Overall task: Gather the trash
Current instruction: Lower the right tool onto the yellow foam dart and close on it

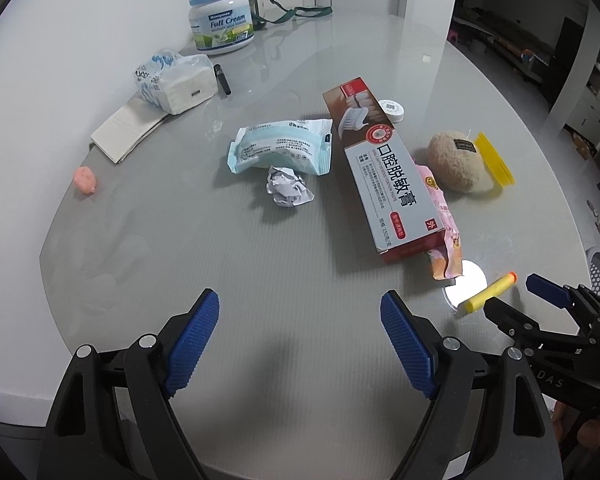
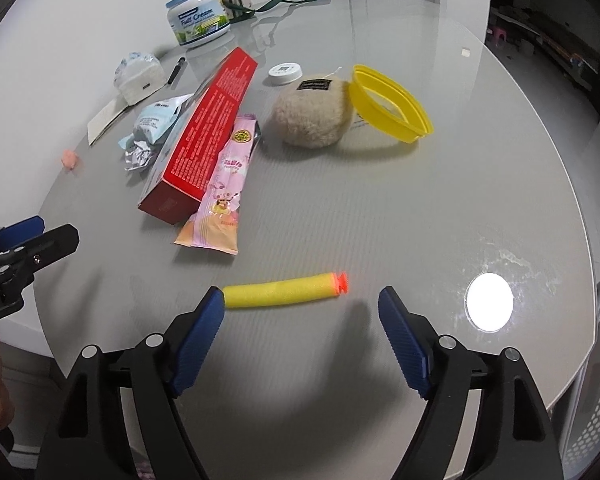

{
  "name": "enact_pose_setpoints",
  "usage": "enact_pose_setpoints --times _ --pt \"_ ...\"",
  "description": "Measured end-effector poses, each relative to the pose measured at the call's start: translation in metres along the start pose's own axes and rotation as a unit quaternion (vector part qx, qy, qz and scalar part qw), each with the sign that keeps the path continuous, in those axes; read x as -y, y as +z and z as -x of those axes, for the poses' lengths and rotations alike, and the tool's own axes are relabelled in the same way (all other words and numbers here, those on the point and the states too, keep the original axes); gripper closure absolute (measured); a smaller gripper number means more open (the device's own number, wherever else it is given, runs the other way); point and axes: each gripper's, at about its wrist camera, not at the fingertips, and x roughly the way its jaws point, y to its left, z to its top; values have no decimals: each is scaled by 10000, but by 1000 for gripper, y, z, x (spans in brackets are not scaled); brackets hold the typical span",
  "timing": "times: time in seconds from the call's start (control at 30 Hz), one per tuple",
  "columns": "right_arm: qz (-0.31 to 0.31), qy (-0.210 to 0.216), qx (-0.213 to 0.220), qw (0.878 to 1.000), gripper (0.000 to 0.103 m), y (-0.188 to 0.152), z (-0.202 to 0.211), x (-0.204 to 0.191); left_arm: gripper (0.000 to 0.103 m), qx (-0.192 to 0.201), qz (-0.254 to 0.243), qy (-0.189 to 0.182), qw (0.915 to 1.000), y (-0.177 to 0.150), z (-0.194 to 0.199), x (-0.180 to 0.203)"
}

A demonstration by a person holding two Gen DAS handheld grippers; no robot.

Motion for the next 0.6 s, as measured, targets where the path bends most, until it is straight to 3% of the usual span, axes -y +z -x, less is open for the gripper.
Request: enact_pose_setpoints --times 0.6 --pt "292 -247 -32 9993 27 -2 -11 -13 22 -39 19 -24 10000 -5 -3 -4"
